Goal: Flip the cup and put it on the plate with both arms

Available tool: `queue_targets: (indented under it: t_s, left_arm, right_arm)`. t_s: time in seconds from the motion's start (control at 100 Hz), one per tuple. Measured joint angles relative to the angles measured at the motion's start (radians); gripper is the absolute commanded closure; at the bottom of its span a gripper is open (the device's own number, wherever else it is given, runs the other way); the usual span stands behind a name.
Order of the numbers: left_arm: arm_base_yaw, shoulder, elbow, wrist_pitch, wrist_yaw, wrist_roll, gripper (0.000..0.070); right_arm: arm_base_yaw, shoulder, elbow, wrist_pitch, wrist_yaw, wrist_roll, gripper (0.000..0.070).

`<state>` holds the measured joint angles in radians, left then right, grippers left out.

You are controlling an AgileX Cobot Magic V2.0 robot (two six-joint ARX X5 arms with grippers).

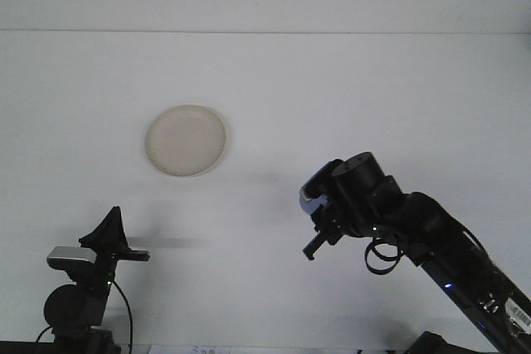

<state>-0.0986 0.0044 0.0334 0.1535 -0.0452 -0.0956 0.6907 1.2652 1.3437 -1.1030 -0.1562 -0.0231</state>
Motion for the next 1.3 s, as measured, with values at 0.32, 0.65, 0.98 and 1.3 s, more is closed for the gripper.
queue_targets:
  t_s: [0.32,0.65,0.98,1.3]
  left_arm:
    - [0.000,0.000,0.000,0.000,0.000,0.000,0.0688]
    - [0.000,0.000,0.000,0.000,0.000,0.000,0.0688]
    - [0.000,0.000,0.000,0.000,0.000,0.000,0.0688]
    - [0.000,0.000,0.000,0.000,0.000,0.000,0.0688]
  right_arm:
    - [0.172,0.232,0.000,-0.078,0.000,0.002,0.0700]
    - [0.224,0.369,0.010,-0.134,-0.001,0.001,0.0649]
    - [0.223,0.370,0.015,-0.116,-0.001,0.001,0.0294]
    - [0.217,0.370,0.164,-0.239,0.003,-0.013,0.0227]
